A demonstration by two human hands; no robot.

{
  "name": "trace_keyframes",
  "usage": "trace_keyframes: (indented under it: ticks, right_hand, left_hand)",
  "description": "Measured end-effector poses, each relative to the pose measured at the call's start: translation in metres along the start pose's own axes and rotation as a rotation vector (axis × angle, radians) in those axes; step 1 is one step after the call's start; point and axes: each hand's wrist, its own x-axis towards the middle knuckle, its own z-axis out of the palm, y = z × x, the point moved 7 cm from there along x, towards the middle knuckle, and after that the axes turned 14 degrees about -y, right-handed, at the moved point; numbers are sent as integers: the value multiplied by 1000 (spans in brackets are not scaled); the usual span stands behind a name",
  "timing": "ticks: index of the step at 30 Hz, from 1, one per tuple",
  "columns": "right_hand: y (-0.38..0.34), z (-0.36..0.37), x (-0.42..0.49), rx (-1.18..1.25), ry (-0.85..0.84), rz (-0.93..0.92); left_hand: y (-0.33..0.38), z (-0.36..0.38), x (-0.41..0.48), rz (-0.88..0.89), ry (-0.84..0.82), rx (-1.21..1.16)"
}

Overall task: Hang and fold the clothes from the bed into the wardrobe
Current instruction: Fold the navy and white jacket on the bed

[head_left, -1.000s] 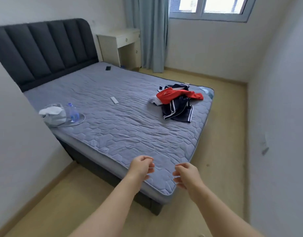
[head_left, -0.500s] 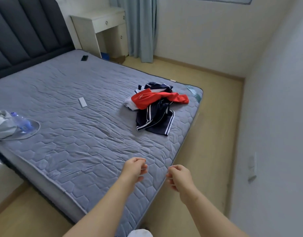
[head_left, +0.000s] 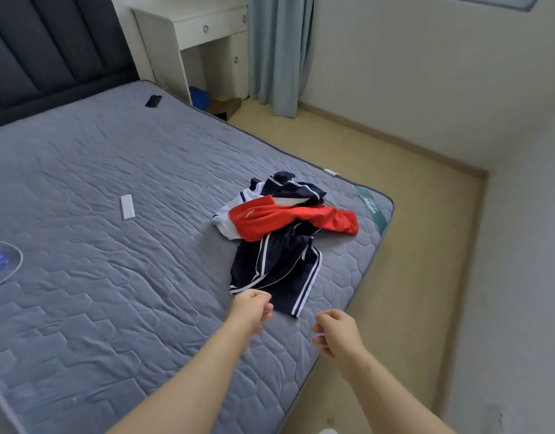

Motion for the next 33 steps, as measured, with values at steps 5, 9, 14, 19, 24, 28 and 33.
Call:
trace_keyframes:
  ticks: [5, 9, 14, 19, 24, 28, 33]
  right_hand:
    - [-52, -33, 88, -43, -84, 33]
    - [-99, -66, 174, -160, -160, 43]
    - [-147, -97, 252, -348, -255, 69]
    - [-168, -101, 295, -492, -386, 118]
    - [-174, -99, 346, -581, -408, 110]
    - [-158, -94, 380, -708, -419, 117]
    - [-147, -69, 428, -934, -444, 67]
  left_hand:
    - [45, 19, 75, -36, 95, -18]
    - [77, 45, 140, -61, 203, -136]
    - [108, 73, 191, -120, 314, -299]
    - [131, 76, 211, -131, 454, -413]
    - [135, 63, 239, -127, 527, -446]
    - [124, 58, 278, -163, 526, -461]
    - [93, 55, 325, -225, 490, -505]
